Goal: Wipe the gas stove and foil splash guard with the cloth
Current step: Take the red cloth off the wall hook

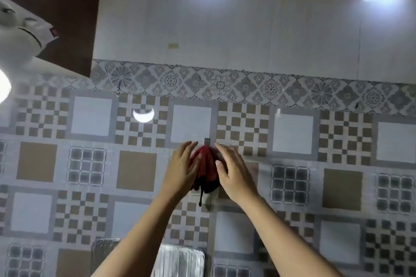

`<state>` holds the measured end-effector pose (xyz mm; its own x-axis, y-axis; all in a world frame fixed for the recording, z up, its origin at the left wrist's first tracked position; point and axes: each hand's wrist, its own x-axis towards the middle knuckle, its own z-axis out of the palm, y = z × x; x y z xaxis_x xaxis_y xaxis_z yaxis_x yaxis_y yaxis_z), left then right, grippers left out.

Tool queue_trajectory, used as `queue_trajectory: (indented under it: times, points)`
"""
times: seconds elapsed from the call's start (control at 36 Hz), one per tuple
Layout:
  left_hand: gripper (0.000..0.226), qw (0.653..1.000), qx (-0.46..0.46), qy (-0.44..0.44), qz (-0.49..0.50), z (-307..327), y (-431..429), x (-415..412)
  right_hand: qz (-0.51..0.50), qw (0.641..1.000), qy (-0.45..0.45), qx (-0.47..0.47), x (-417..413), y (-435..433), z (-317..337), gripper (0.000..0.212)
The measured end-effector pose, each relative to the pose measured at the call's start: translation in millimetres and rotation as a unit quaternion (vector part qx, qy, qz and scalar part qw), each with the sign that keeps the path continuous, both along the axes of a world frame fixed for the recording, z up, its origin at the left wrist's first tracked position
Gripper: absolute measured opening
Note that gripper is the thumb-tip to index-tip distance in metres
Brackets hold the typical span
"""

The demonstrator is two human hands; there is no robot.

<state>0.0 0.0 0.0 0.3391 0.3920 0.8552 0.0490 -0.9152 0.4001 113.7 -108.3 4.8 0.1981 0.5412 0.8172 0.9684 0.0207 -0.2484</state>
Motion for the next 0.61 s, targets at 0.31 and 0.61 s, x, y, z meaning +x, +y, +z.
queue_trajectory:
  times: [0.31, 0.61]
  points:
    - [0.030, 0.996, -0.044, -0.045, -0.069, -14.2, 32.2, 25.6, 0.020, 0.992, 0.077, 0.097, 26.8, 41.8, -19.9, 0.033]
    - [0.022, 0.987, -0.101, -0.064, -0.112, -7.1, 44.7, 30.8, 0.043, 0.988, 0.091, 0.115, 42.0, 54.2, -11.8, 0.030]
